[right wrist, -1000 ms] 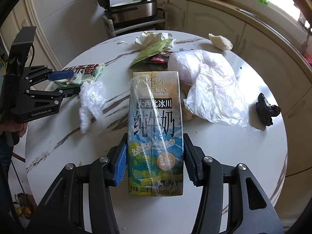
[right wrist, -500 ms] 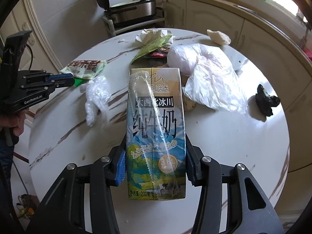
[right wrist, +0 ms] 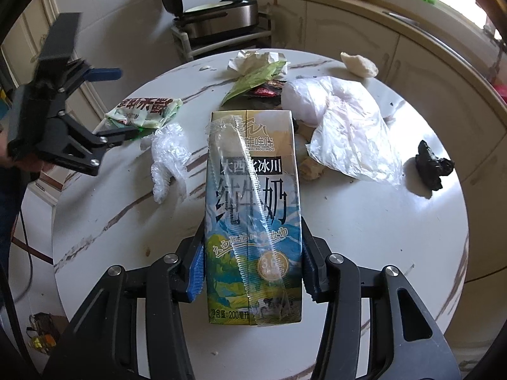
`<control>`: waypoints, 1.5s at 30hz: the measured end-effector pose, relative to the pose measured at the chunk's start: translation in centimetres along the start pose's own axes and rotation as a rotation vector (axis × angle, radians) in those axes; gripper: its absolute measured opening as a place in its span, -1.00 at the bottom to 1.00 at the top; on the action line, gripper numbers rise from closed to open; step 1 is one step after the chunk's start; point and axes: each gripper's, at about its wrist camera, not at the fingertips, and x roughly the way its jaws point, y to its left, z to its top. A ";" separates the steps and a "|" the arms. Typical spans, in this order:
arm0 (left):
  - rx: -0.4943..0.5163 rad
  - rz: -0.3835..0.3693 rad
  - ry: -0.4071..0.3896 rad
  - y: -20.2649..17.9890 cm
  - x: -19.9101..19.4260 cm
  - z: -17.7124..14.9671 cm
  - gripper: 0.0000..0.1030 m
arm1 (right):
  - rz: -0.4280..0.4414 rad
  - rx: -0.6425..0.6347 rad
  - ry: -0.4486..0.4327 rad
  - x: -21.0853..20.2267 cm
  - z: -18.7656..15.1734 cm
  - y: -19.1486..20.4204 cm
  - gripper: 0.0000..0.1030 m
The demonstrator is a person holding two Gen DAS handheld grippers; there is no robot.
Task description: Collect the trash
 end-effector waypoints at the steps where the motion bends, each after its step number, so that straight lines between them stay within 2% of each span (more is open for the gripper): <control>1: 0.023 -0.022 0.030 0.2 1.0 0.1 1.00 | -0.001 0.001 0.000 0.0 0.0 0.0 -0.10; 3: 0.006 -0.112 0.027 1.1 1.7 0.2 0.95 | -0.006 0.002 0.004 0.2 0.1 0.1 -0.10; 4: -0.008 -0.153 0.041 1.4 2.0 0.3 0.83 | -0.008 0.004 0.005 0.2 0.2 0.1 -0.10; 5: -0.033 -0.202 0.044 1.8 2.0 0.4 0.67 | -0.010 0.006 0.006 0.2 0.1 0.2 -0.10; 6: -0.067 -0.266 0.048 2.1 2.1 0.3 0.37 | -0.013 0.008 0.007 0.2 0.1 0.2 -0.10; 7: -0.098 -0.271 0.052 2.4 2.2 0.3 0.29 | -0.016 0.008 0.009 0.2 0.1 0.2 -0.10; 10: -0.153 -0.255 0.052 2.2 1.8 -0.3 0.27 | -0.024 0.014 0.010 0.3 0.1 0.2 -0.10; 14: -0.167 -0.207 0.058 0.6 0.0 -1.2 0.18 | -0.031 0.026 0.008 0.1 -0.2 -0.1 -0.10; 15: -0.182 -0.198 0.054 0.3 -0.5 -1.3 0.09 | -0.030 0.031 0.006 0.0 -0.3 -0.3 -0.10; 16: -0.209 -0.191 0.038 0.1 -1.2 -1.4 -0.21 | -0.026 0.034 0.002 -0.1 -0.4 -0.4 -0.10; 17: -0.240 -0.199 0.028 0.1 -1.8 -1.4 -0.37 | -0.020 0.036 -0.004 -0.3 -0.4 -0.4 -0.10; 18: -0.264 -0.198 0.022 0.0 -2.4 -1.5 -0.69 | -0.016 0.035 -0.007 -0.6 -0.5 -0.4 -0.10; 19: -0.283 -0.192 0.016 -0.2 -3.0 -1.5 -0.91 | -0.012 0.034 -0.011 -0.8 -0.6 -0.3 -0.10; 23: -0.283 -0.190 0.050 -1.7 -3.3 -2.4 -0.85 | 0.006 0.039 -0.023 -1.6 -1.1 -0.4 -0.10; 26: -0.337 -0.193 0.043 -1.5 -3.1 -3.0 -0.83 | 0.009 0.045 -0.023 -2.0 -1.7 -0.6 -0.10; 27: -0.365 -0.178 0.036 -1.0 -3.2 -3.2 -0.76 | 0.009 0.046 -0.023 -2.0 -1.8 -0.6 -0.10; 29: -0.385 -0.124 0.035 -0.2 -3.5 -3.4 -0.73 | 0.010 0.045 -0.022 -2.2 -2.0 -0.7 -0.10; 30: -0.386 -0.107 0.031 0.1 -3.7 -3.4 -0.62 | 0.011 0.044 -0.023 -2.3 -2.1 -0.6 -0.10; 32: -0.354 -0.080 0.023 0.5 -3.9 -3.1 -0.14 | 0.015 0.037 -0.026 -2.4 -2.1 -0.5 -0.10; 33: -0.320 -0.057 0.019 0.5 -3.9 -2.9 0.40 | 0.016 0.035 -0.026 -2.4 -2.1 -0.4 -0.10; 34: -0.285 -0.029 0.011 0.5 -3.7 -2.7 0.85 | 0.016 0.034 -0.027 -2.4 -2.0 -0.4 -0.10; 35: -0.243 -0.008 0.006 0.4 -3.6 -2.6 0.96 | 0.018 0.033 -0.027 -2.4 -2.0 -0.3 -0.10; 36: -0.212 0.001 0.008 0.2 -3.3 -2.5 0.98 | 0.019 0.032 -0.026 -2.3 -1.9 -0.3 -0.10; 39: -0.138 -0.038 0.086 0.1 -0.8 -2.6 0.99 | 0.019 0.029 -0.021 -2.1 -1.9 -0.1 -0.10; 40: -0.165 -0.099 0.064 0.9 -0.4 -2.6 1.00 | 0.020 0.027 -0.018 -1.9 -1.8 0.0 -0.10; 41: -0.195 -0.158 0.077 1.6 0.1 -2.7 1.00 | 0.020 0.024 -0.017 -1.9 -1.8 0.0 -0.10; 43: -0.328 -0.304 0.124 3.5 1.7 -3.4 0.97 | 0.019 0.023 -0.016 -1.8 -1.6 0.2 -0.10; 44: -0.352 -0.316 0.103 3.7 1.7 -3.6 0.94 | 0.019 0.022 -0.016 -1.8 -1.5 0.2 -0.10; 45: -0.327 -0.305 0.097 3.3 1.5 -3.8 0.94 | 0.019 0.021 -0.016 -1.8 -1.5 0.3 -0.10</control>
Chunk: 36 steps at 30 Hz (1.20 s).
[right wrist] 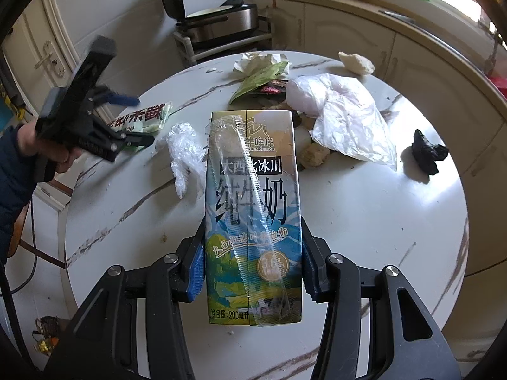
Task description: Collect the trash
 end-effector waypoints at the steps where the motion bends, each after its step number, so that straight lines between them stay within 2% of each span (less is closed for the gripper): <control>1: -0.001 -0.009 -0.002 -0.1 -0.2 -0.1 0.79 | -0.001 0.000 0.000 0.0 0.0 0.0 -0.10; 2: 0.006 -0.018 -0.010 -0.4 -0.5 -0.4 0.66 | -0.002 0.002 0.001 0.0 0.1 0.1 -0.10; 3: 0.022 -0.032 -0.019 -0.9 -1.0 -0.6 0.35 | -0.004 0.001 0.003 0.1 0.1 0.0 -0.10; 5: 0.029 -0.008 -0.022 -1.4 -1.3 -0.7 0.28 | -0.007 -0.002 0.007 0.2 0.1 0.1 -0.10; 13: -0.016 -0.017 -0.034 -2.0 -2.6 -2.1 0.13 | -0.010 -0.010 0.003 -0.2 0.2 0.4 -0.10; 25: -0.021 -0.058 -0.045 -5.0 -5.6 -5.8 -0.02 | -0.004 -0.006 -0.002 -0.7 -0.4 0.3 -0.10; 36: -0.014 -0.104 -0.039 -8.1 -7.3 -7.2 -0.11 | 0.003 -0.003 -0.015 -1.3 -1.0 0.4 -0.10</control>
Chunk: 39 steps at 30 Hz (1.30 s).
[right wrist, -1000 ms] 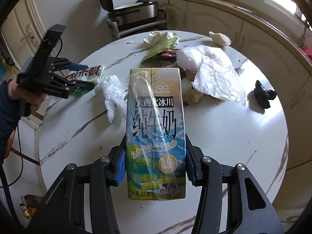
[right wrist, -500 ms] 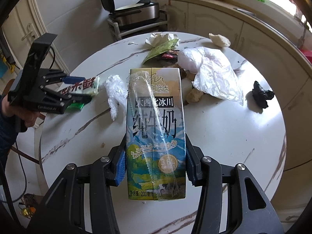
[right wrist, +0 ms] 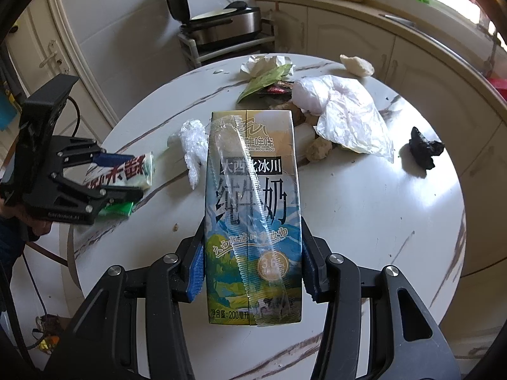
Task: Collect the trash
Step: 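Carry the wrapper and carton to the blue bin with both grippers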
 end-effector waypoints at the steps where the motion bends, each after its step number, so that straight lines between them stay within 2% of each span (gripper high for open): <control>1: -0.004 -0.004 -0.004 -0.2 -0.1 0.0 -0.11 | -0.001 0.004 -0.003 -0.1 -0.1 -0.1 -0.10; 9: -0.002 -0.023 -0.045 -1.6 -1.2 0.2 -0.13 | -0.007 0.031 -0.022 -1.3 -0.7 -0.9 -0.10; 20: 0.013 -0.027 -0.184 -3.7 -4.5 2.1 -0.14 | -0.016 0.049 -0.039 -2.3 -1.2 -1.7 -0.10; 27: 0.015 -0.028 -0.232 -4.9 -5.4 3.1 -0.15 | -0.025 0.058 -0.055 -3.1 -1.5 -2.0 -0.10; 34: 0.048 -0.029 -0.277 -7.9 -5.8 4.8 -0.15 | -0.047 0.088 -0.087 -5.0 -2.2 -3.4 -0.10; 39: 0.080 -0.075 -0.307 -10.8 -5.7 6.7 -0.15 | -0.074 0.126 -0.122 -7.5 -3.1 -5.4 -0.10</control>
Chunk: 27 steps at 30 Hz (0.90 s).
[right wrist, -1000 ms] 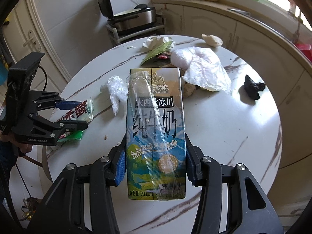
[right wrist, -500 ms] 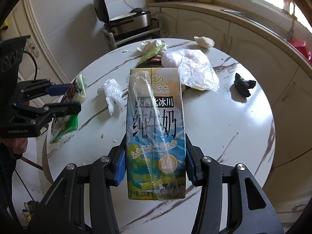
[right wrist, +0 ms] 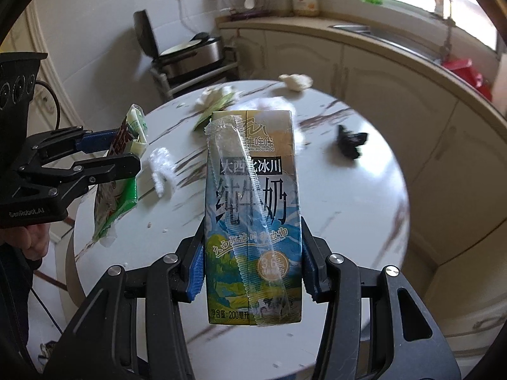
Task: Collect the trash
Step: 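Carry the wrapper and carton to the blue bin with both grippers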
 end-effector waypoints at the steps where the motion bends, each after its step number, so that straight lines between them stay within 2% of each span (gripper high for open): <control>1: 0.007 -0.008 -0.006 -0.6 0.4 0.5 -0.15 | -0.007 0.016 -0.010 -0.7 -0.2 -0.8 -0.10; 8: 0.046 -0.062 -0.044 -6.0 4.2 4.5 -0.15 | -0.088 0.103 -0.050 -4.5 -1.5 -6.9 -0.09; 14: 0.072 -0.104 -0.029 -12.3 11.0 6.7 -0.15 | -0.189 0.202 -0.055 -7.1 -4.2 -14.1 -0.09; 18: 0.090 -0.147 0.009 -16.8 16.9 7.5 -0.15 | -0.245 0.272 -0.035 -7.6 -6.6 -19.0 -0.09; 21: 0.093 -0.176 0.052 -18.8 21.5 7.8 -0.15 | -0.265 0.338 -0.008 -7.2 -9.1 -22.9 -0.09; 27: 0.080 -0.194 0.179 -21.8 32.2 7.1 -0.15 | -0.252 0.432 0.092 -3.2 -14.2 -27.3 -0.09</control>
